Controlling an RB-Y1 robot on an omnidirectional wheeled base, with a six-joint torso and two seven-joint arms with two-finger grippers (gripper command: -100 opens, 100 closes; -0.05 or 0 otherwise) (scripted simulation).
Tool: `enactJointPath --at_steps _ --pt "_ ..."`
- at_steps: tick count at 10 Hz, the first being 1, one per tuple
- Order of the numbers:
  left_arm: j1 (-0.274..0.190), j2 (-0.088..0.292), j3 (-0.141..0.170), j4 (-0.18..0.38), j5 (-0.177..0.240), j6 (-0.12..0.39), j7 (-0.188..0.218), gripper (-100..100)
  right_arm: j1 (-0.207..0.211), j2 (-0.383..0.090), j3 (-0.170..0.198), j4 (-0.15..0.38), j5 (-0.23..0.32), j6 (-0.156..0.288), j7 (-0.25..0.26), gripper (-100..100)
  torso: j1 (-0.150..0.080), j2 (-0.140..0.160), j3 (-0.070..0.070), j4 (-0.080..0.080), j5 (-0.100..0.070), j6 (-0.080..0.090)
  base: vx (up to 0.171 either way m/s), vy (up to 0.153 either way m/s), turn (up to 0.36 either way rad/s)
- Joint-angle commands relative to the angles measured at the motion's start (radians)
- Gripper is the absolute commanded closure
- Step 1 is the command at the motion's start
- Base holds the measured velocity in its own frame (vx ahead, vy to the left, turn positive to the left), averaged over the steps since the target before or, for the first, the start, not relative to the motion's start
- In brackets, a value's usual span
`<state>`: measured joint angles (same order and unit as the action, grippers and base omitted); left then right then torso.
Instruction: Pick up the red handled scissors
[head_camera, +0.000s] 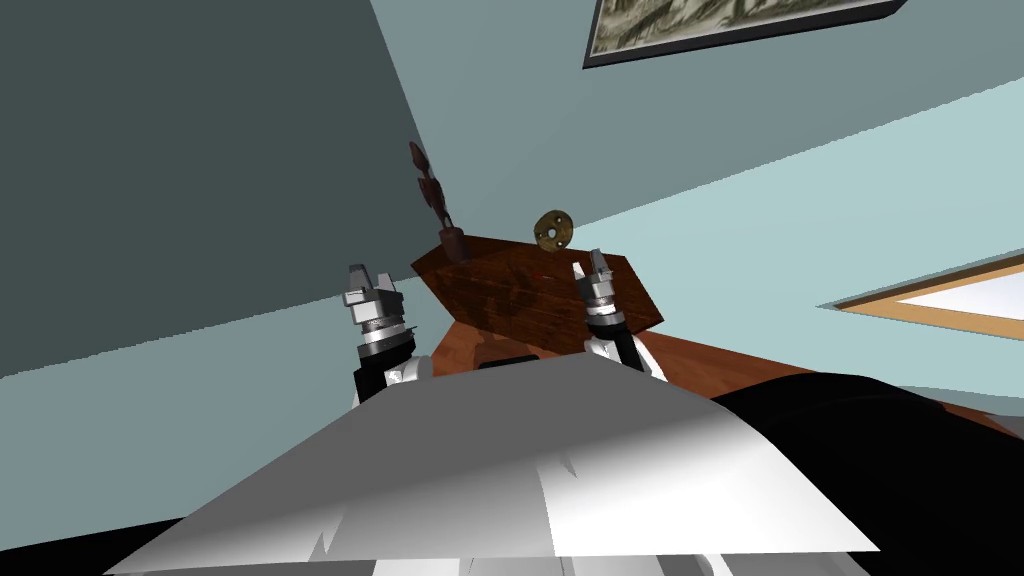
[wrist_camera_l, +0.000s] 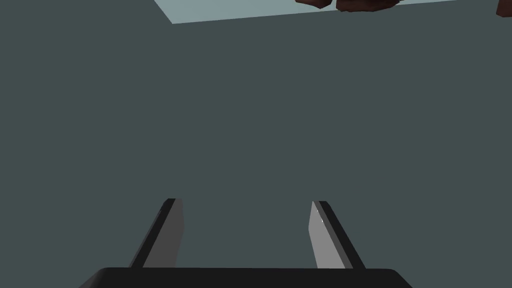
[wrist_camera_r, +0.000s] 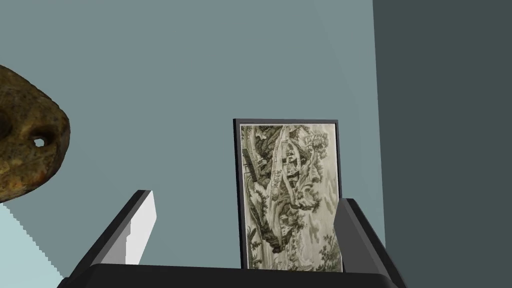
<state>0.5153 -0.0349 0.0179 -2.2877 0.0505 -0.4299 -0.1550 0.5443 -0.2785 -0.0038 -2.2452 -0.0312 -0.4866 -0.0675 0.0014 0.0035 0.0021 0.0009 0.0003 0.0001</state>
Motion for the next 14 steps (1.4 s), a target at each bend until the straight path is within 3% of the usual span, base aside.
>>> enactJointPath --at_steps 1,6,9,11,12,13,14 --pt "0.000 0.000 0.000 0.000 0.000 0.000 0.000 0 0.012 -0.050 0.015 0.041 0.009 -0.010 0.007 -100 0.000 0.000 0.000 0.000 0.000 0.000 -0.061 0.033 0.045" --pt "0.000 0.000 0.000 0.000 0.000 0.000 0.000 0 0.035 -0.188 0.039 0.116 0.026 -0.022 0.017 -100 0.000 -0.001 0.000 0.000 0.000 0.000 -0.040 0.027 0.046" --pt "0.000 0.000 0.000 0.000 0.000 0.000 0.000 0 0.059 -0.284 0.068 0.197 0.047 -0.036 0.029 -100 0.000 -0.002 -0.001 0.000 0.000 0.000 -0.034 0.028 0.062" --pt "0.000 0.000 0.000 0.000 0.000 0.000 0.000 0 0.059 -0.322 0.068 0.200 0.047 -0.036 0.029 -100 0.000 -0.002 -0.001 0.000 0.000 0.000 -0.018 0.022 0.019" --pt "0.000 0.000 0.000 0.000 0.000 0.000 0.000 0 0.071 -0.362 0.085 0.245 0.059 -0.044 0.035 -100 -0.001 -0.003 -0.001 0.000 0.000 0.000 -0.006 0.029 0.087" --pt "0.000 0.000 0.000 0.000 0.000 0.000 0.000 0 0.071 -0.391 0.085 0.245 0.059 -0.044 0.035 -100 0.000 -0.003 -0.002 -0.001 0.000 0.000 -0.011 0.025 0.056" --pt "0.000 0.000 0.000 0.000 0.000 0.000 0.000 0 0.083 -0.425 0.102 0.282 0.073 -0.052 0.042 -100 0.000 -0.003 -0.002 -0.001 0.000 0.000 -0.015 0.031 0.103"
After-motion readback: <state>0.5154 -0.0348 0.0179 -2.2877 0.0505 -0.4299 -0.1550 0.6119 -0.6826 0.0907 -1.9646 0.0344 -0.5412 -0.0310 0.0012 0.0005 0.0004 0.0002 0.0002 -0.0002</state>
